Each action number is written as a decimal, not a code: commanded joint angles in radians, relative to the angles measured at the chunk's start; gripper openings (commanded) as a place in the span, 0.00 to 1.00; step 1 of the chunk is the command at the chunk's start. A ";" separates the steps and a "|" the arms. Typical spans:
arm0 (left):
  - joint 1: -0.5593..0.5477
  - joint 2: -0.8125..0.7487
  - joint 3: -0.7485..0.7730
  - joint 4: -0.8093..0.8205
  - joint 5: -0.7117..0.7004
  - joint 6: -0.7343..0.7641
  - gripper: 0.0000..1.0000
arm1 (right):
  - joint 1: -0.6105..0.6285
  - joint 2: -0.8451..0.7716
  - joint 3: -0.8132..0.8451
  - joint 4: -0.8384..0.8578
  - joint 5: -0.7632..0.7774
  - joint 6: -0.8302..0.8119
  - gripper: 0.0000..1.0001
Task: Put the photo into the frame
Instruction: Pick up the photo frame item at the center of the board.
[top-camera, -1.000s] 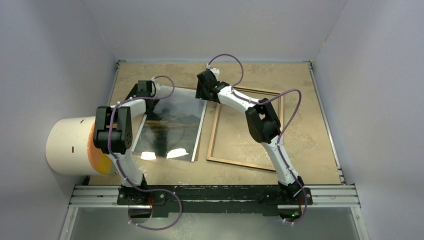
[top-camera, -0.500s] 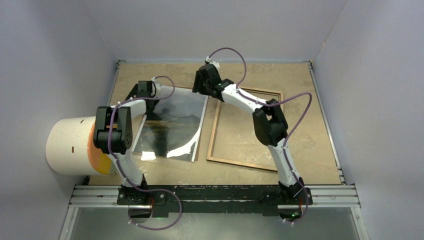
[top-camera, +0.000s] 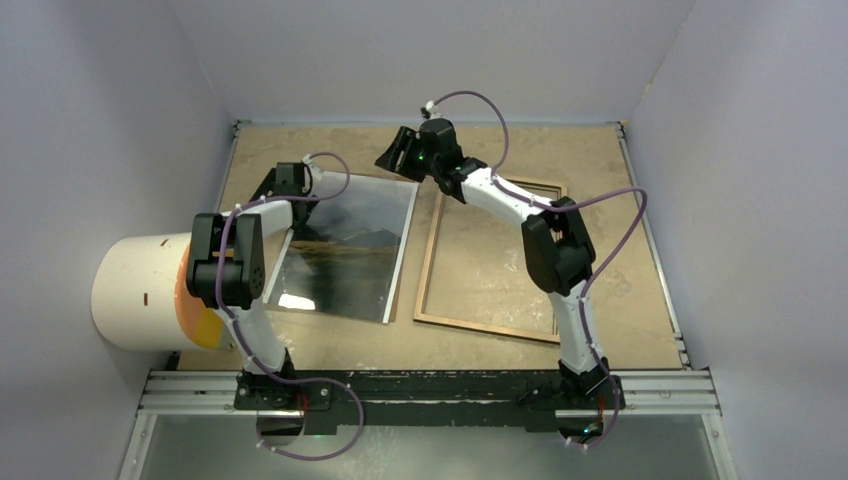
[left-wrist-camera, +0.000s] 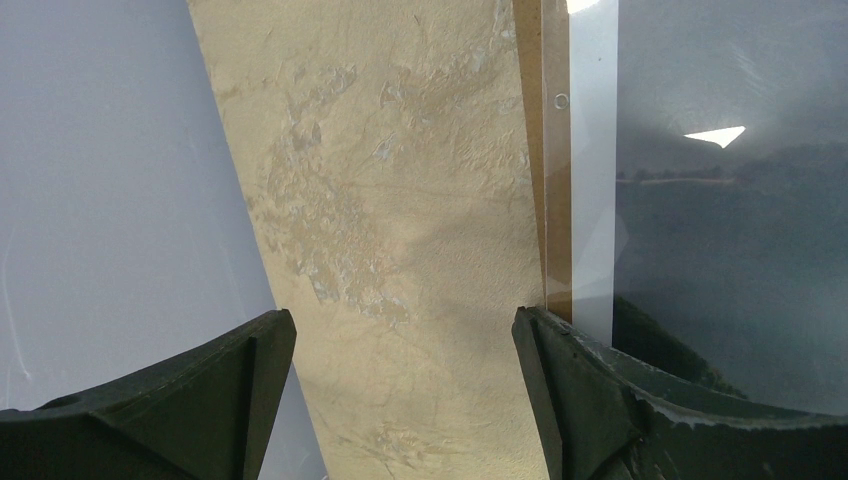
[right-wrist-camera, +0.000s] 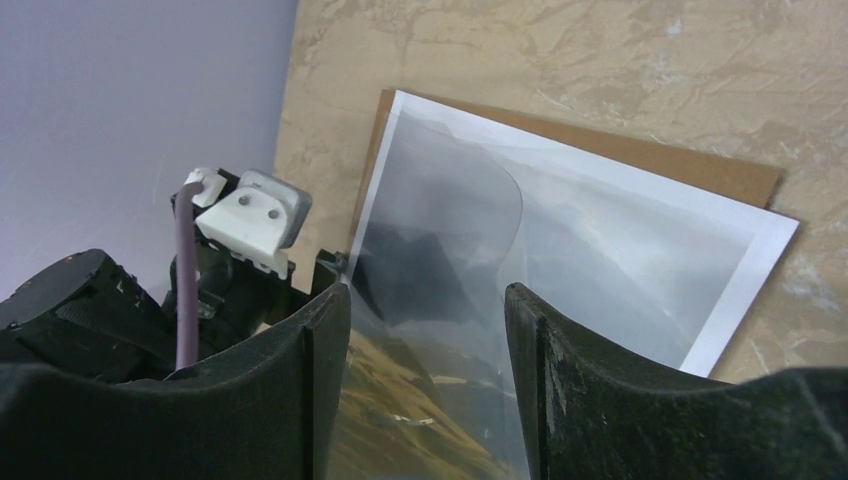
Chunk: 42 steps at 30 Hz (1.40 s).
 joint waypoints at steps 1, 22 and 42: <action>-0.024 0.039 -0.053 -0.135 0.131 -0.034 0.87 | -0.005 0.015 -0.032 0.044 -0.104 0.054 0.59; -0.023 0.040 -0.051 -0.145 0.134 -0.032 0.86 | -0.115 0.039 -0.366 0.467 -0.366 0.341 0.58; -0.022 0.027 0.004 -0.206 0.144 -0.042 0.87 | -0.112 0.061 -0.331 0.379 -0.506 0.289 0.11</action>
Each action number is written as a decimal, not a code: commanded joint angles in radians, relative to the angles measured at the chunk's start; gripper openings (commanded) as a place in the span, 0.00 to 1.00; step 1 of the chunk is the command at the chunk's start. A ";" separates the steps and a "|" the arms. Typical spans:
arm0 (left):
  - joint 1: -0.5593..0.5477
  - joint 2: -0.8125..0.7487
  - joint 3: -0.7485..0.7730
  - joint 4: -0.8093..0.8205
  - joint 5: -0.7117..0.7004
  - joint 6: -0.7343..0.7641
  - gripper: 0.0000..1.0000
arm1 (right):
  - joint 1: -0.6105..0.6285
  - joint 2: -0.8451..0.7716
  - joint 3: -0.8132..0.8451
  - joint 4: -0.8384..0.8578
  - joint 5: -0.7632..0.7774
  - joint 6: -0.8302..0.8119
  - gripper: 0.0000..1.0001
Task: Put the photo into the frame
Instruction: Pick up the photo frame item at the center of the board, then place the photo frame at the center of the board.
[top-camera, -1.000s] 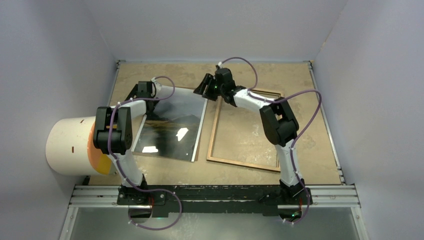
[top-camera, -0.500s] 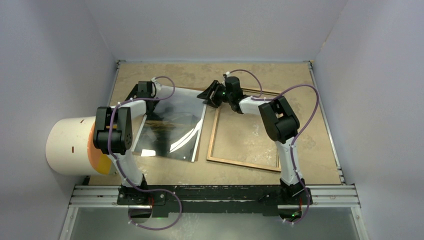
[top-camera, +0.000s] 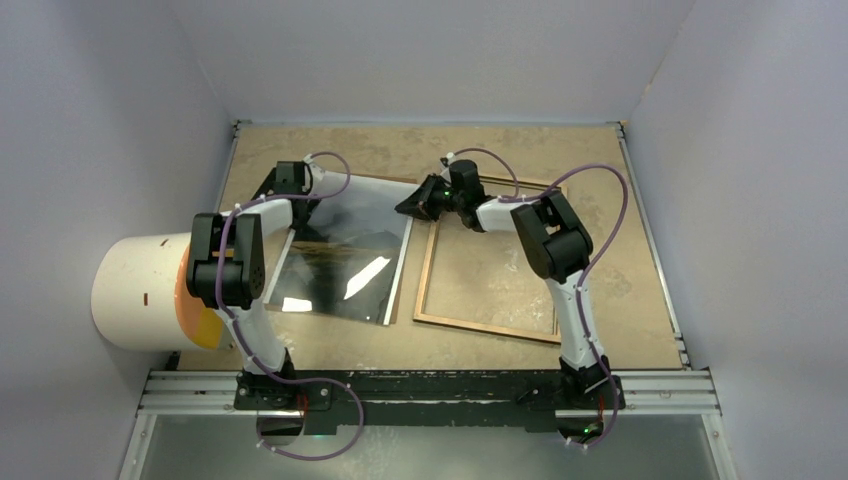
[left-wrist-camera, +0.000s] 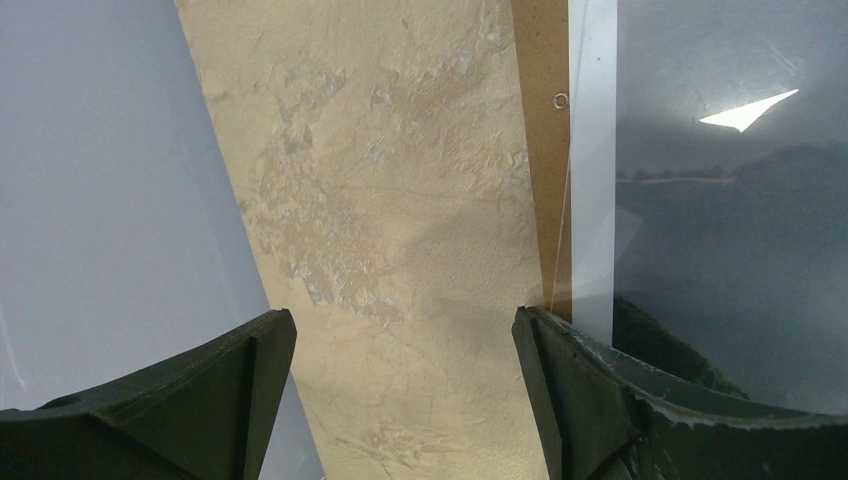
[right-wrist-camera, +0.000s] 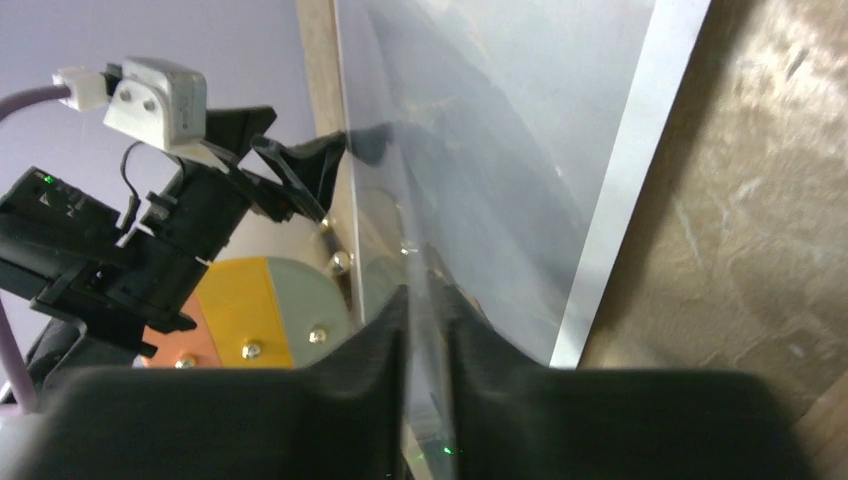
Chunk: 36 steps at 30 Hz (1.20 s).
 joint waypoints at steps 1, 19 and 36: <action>-0.019 0.020 0.012 -0.205 0.134 -0.041 0.87 | 0.001 -0.059 0.067 -0.111 -0.077 -0.078 0.05; -0.185 -0.082 0.246 -0.412 0.122 -0.041 0.90 | -0.375 -0.502 -0.030 -0.903 0.130 -0.596 0.00; -0.441 0.026 0.266 -0.415 0.086 -0.072 0.89 | -0.419 -0.511 -0.071 -0.992 0.457 -0.599 0.96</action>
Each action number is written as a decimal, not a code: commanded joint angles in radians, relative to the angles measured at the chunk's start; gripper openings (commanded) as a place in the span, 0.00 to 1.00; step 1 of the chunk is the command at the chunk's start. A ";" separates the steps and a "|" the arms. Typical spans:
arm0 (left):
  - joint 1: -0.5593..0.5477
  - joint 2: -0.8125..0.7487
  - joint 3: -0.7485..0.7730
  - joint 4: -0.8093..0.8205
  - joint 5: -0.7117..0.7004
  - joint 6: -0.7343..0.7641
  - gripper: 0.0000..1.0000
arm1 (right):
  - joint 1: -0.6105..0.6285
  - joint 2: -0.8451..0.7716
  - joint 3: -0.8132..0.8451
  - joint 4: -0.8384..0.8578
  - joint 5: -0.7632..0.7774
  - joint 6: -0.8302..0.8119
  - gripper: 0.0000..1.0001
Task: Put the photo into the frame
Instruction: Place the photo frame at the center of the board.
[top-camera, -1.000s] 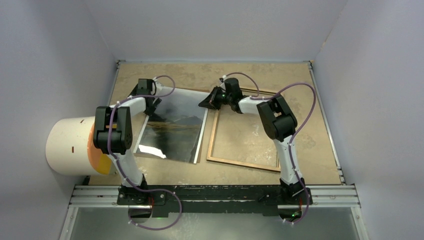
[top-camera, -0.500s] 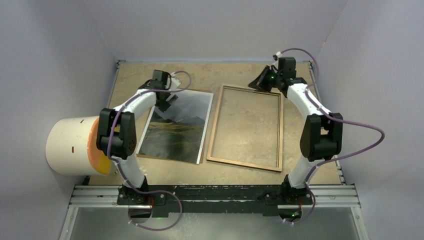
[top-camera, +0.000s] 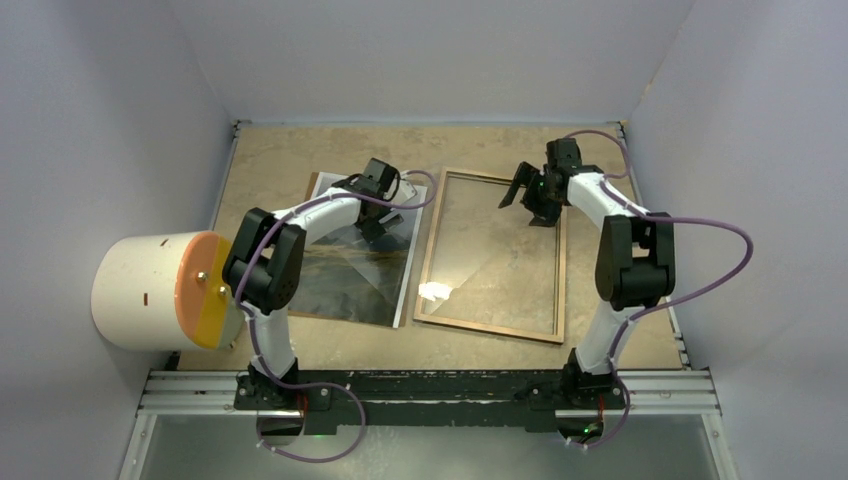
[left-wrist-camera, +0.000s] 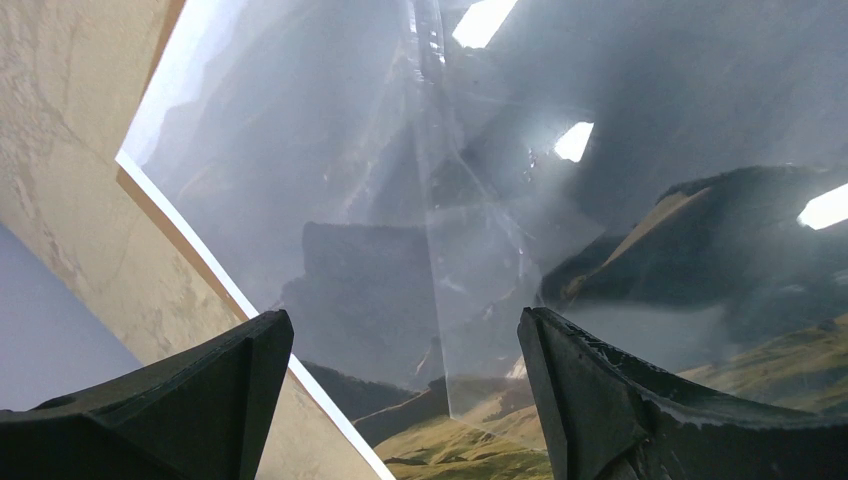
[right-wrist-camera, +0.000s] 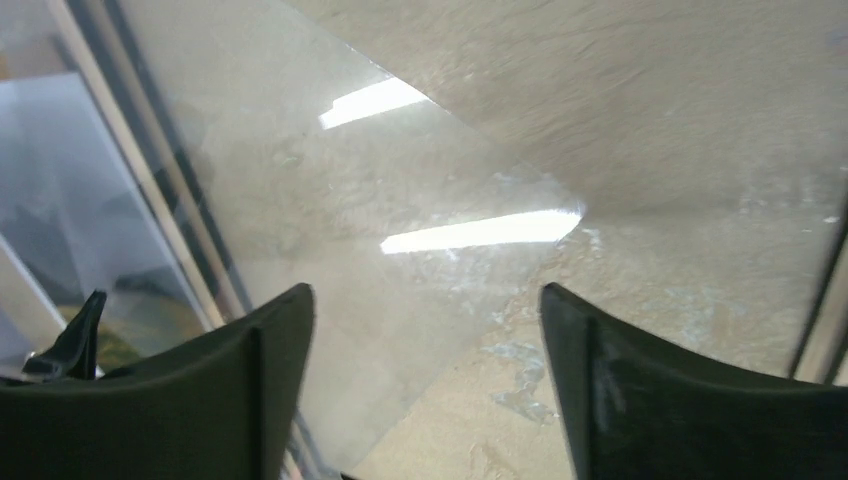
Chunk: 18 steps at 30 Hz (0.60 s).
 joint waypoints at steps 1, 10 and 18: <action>0.007 -0.029 0.012 -0.002 -0.013 -0.017 0.89 | 0.002 -0.110 -0.026 -0.005 0.111 0.033 0.98; 0.010 -0.075 0.041 -0.032 0.000 -0.008 0.89 | 0.063 -0.373 -0.452 0.253 -0.112 0.222 0.99; 0.057 -0.060 0.093 -0.040 -0.009 -0.014 0.89 | 0.189 -0.530 -0.830 0.641 -0.096 0.483 0.99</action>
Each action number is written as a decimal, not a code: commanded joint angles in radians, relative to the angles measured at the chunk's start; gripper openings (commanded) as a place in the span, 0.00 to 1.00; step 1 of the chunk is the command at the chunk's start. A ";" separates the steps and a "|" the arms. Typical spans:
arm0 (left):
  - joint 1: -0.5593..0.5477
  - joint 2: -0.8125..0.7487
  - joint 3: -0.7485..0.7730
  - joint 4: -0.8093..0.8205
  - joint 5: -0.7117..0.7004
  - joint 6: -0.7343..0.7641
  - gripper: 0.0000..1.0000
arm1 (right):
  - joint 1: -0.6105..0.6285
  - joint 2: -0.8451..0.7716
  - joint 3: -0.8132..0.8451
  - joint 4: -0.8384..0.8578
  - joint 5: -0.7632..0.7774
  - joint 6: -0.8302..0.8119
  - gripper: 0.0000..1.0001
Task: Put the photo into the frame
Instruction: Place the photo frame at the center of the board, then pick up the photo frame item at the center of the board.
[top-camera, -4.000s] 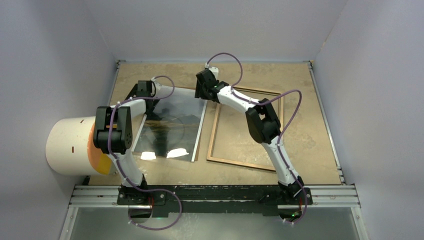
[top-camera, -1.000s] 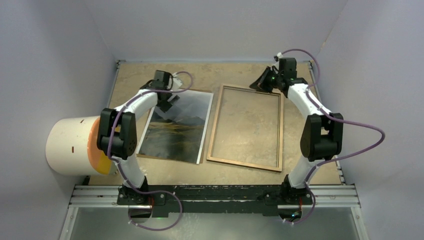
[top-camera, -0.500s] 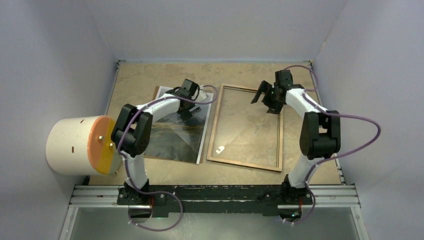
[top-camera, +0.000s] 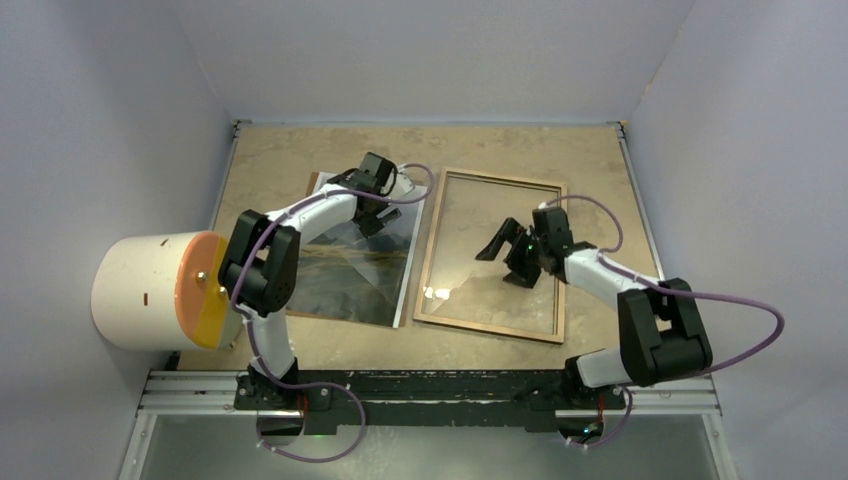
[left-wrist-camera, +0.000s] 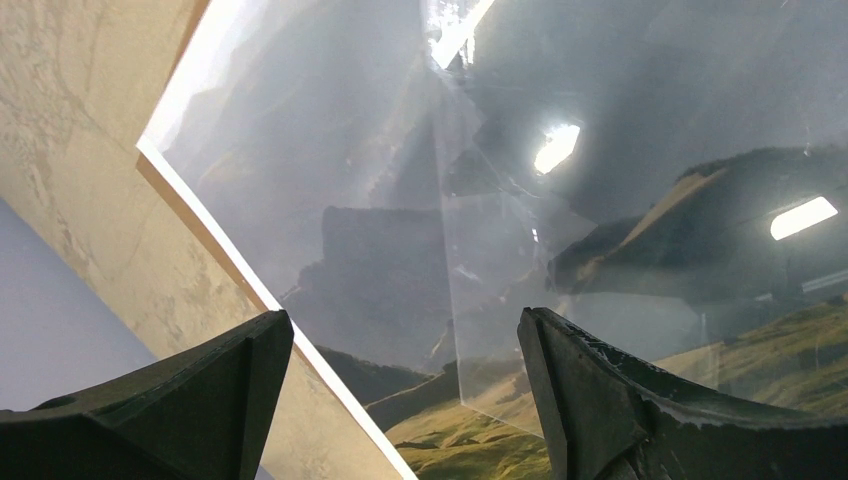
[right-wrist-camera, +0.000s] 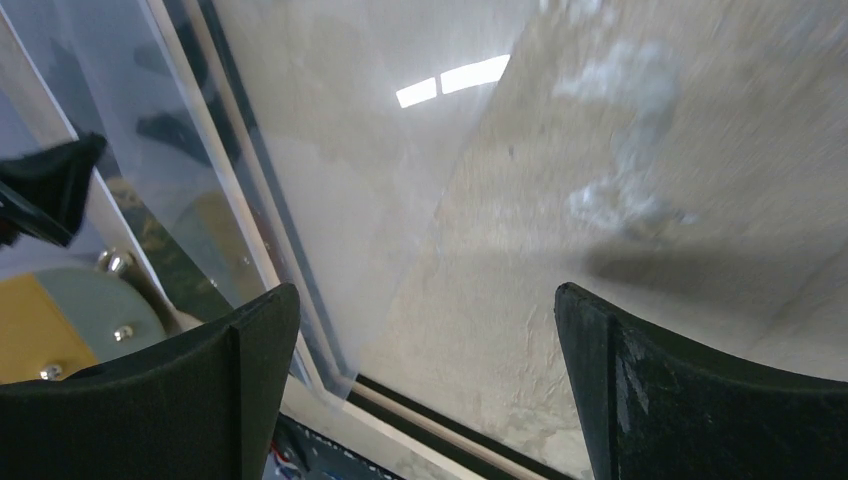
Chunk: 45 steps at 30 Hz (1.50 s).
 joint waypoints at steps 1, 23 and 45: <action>0.051 -0.034 0.075 -0.006 -0.008 -0.014 0.89 | 0.033 -0.084 -0.172 0.308 0.001 0.202 0.99; 0.139 0.039 0.064 0.025 -0.059 -0.030 0.89 | 0.205 0.361 -0.287 1.275 0.129 0.543 0.65; 0.002 -0.059 0.055 -0.065 0.067 -0.081 0.89 | -0.165 -0.130 0.240 0.024 -0.075 -0.102 0.00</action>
